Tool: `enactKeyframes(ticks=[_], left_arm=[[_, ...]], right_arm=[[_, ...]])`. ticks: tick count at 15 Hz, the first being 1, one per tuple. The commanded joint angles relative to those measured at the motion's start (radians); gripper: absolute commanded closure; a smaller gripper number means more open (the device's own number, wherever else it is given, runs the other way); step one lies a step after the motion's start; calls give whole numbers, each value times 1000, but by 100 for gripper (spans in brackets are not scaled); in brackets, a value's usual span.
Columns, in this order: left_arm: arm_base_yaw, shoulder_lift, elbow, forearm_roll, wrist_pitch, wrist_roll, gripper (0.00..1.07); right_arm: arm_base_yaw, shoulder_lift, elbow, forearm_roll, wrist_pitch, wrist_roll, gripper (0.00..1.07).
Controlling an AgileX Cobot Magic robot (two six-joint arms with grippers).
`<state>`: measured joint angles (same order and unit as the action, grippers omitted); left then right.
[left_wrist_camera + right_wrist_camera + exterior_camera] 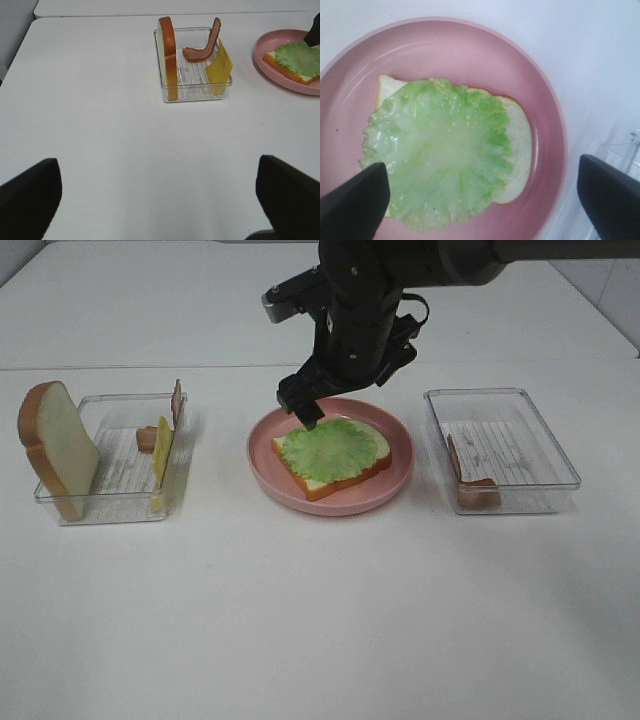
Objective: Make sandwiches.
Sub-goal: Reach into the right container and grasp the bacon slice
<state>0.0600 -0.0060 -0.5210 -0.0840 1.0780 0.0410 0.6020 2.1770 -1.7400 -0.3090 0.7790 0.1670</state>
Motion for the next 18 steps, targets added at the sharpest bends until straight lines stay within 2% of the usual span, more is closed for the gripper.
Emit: enactKeyframes(ticks=[1, 5, 6, 11, 18], left_arm=[[1, -16, 2, -1, -4, -2, 6], [1, -16, 2, -1, -4, -2, 6], [1, -16, 2, -1, -4, -2, 6], [1, -16, 2, -1, -4, -2, 6], [1, -16, 2, -1, -4, -2, 6]], right_arm=[[-6, -57, 2, -28, 34, -17, 8], [-94, -171, 2, -6, 157, -39, 8], [-147, -200, 2, 17, 214, -41, 8], [-282, -228, 7, 82, 439, -64, 8], [-283, -228, 15, 117, 465, -88, 8]])
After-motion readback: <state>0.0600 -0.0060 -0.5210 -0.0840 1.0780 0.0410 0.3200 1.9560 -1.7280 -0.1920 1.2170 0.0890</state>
